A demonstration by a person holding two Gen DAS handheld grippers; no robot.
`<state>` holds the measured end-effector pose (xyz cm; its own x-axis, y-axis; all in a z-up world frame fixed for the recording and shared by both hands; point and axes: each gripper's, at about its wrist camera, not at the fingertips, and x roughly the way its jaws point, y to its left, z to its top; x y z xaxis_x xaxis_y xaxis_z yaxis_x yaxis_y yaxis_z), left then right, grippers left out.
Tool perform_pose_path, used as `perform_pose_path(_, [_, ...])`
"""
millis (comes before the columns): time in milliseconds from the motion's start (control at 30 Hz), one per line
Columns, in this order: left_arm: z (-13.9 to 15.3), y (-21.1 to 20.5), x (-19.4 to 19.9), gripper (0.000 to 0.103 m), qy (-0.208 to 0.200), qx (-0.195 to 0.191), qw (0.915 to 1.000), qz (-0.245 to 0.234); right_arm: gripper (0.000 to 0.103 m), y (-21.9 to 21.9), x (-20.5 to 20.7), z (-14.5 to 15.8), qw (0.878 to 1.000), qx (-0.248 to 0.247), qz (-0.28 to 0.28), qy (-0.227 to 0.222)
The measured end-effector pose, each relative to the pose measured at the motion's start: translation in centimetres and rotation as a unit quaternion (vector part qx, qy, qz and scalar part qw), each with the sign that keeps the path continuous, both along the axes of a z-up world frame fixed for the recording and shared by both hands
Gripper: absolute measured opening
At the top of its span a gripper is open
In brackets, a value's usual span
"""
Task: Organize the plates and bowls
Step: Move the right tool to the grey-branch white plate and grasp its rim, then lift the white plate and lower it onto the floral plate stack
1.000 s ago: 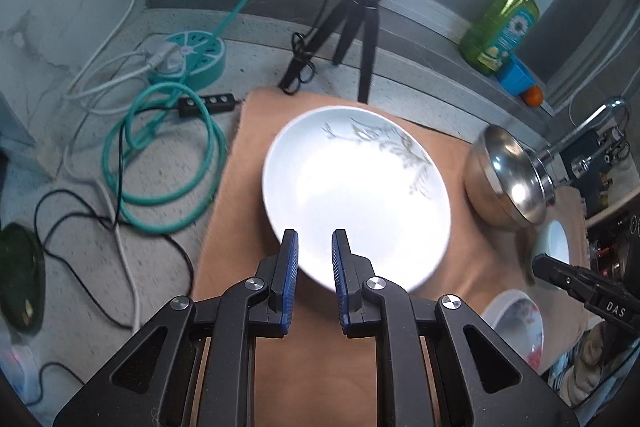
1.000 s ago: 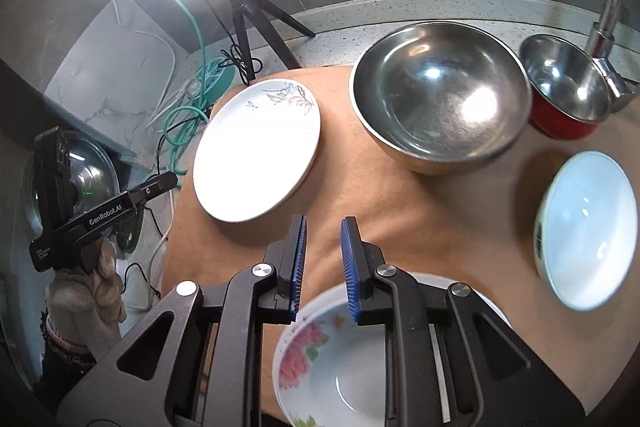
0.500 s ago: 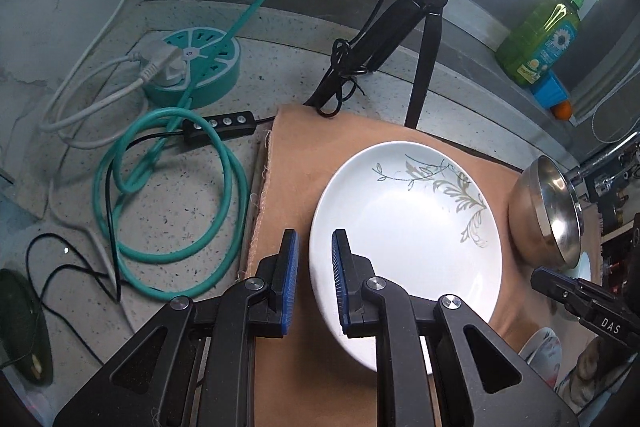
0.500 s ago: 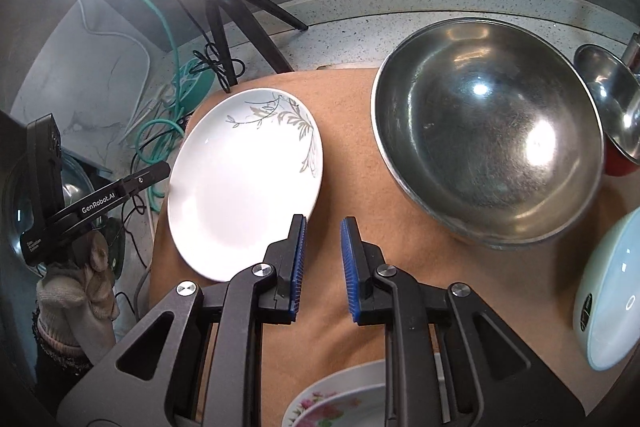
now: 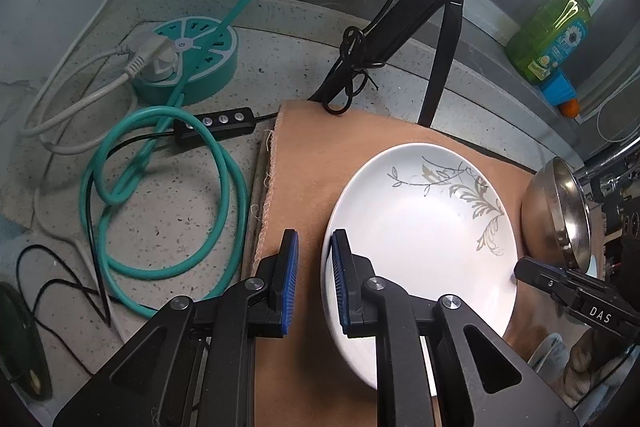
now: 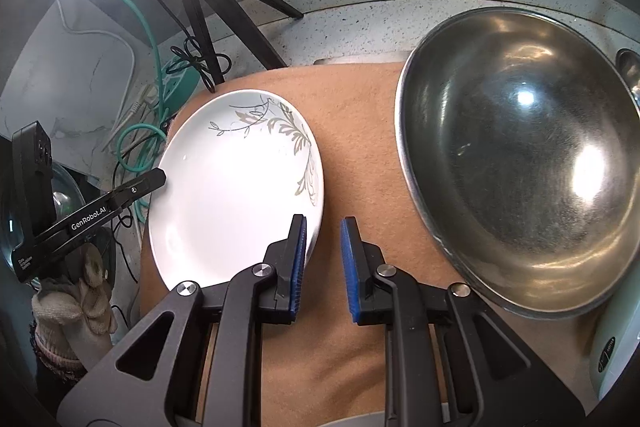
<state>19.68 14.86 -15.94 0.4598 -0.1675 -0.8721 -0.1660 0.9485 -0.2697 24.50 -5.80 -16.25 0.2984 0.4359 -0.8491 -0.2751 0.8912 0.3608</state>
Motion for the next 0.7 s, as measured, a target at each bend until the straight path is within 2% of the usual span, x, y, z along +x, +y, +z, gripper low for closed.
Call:
perform_pose_path(167, [-0.1, -0.1, 0.3, 0.015, 0.001, 0.000, 1.0000, -0.004, 0.018, 0.9, 0.6, -0.6, 1.000, 0.001, 0.006, 0.006])
perform_pose_path(300, [-0.3, -0.2, 0.5, 0.015, 0.002, -0.001, 1.0000, -0.007, 0.012, 1.2, 0.9, -1.0, 1.000, 0.004, 0.008, 0.014])
perform_pose_path(500, [-0.6, -0.6, 0.9, 0.007, 0.006, -0.013, 0.9998, -0.014, 0.007, 1.2, 1.2, -1.2, 1.000, 0.006, 0.007, 0.019])
perform_pose_path(700, [-0.6, -0.8, 0.6, 0.007, 0.009, -0.012, 0.9998, -0.012, 0.006, 1.1, 1.1, -1.1, 1.000, 0.007, 0.006, 0.021])
